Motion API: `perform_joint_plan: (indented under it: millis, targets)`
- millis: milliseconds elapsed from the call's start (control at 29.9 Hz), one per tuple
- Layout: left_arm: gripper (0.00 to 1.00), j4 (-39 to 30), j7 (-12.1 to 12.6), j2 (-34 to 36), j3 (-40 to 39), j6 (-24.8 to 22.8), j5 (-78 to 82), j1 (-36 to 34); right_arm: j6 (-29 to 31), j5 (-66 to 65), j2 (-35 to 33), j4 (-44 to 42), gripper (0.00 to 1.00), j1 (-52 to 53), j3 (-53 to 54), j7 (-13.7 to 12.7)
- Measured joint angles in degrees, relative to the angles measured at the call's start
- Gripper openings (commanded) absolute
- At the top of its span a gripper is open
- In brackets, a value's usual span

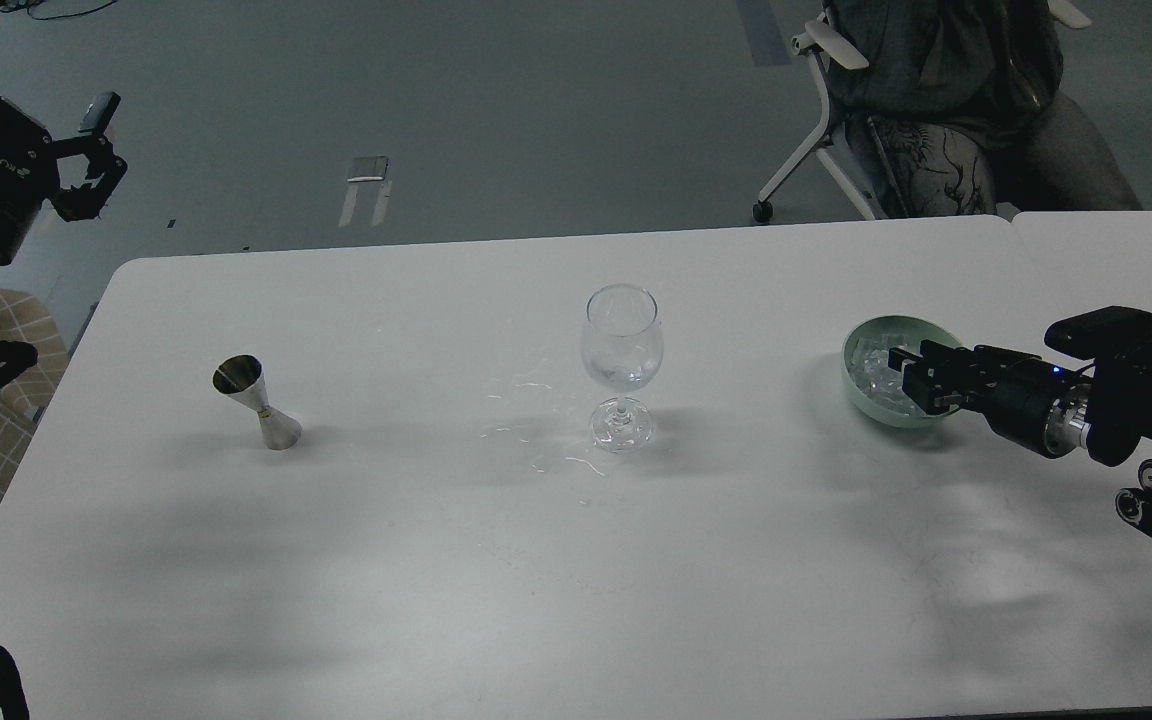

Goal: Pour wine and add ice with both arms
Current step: 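Reach the right gripper into the green bowl and grasp ice, then lift the ice with the right gripper and move above the wine glass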

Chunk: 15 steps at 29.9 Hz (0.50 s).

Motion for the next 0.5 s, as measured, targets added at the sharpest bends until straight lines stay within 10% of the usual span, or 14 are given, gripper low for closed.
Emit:
perform_joint_plan:
  millis: [501]
  targets:
    - [0.97, -0.43, 0.0, -0.01, 0.0, 0.0, 0.0, -0.17, 0.36, 0.99, -8.32, 9.41, 0.0, 2.35, 1.97, -0.19]
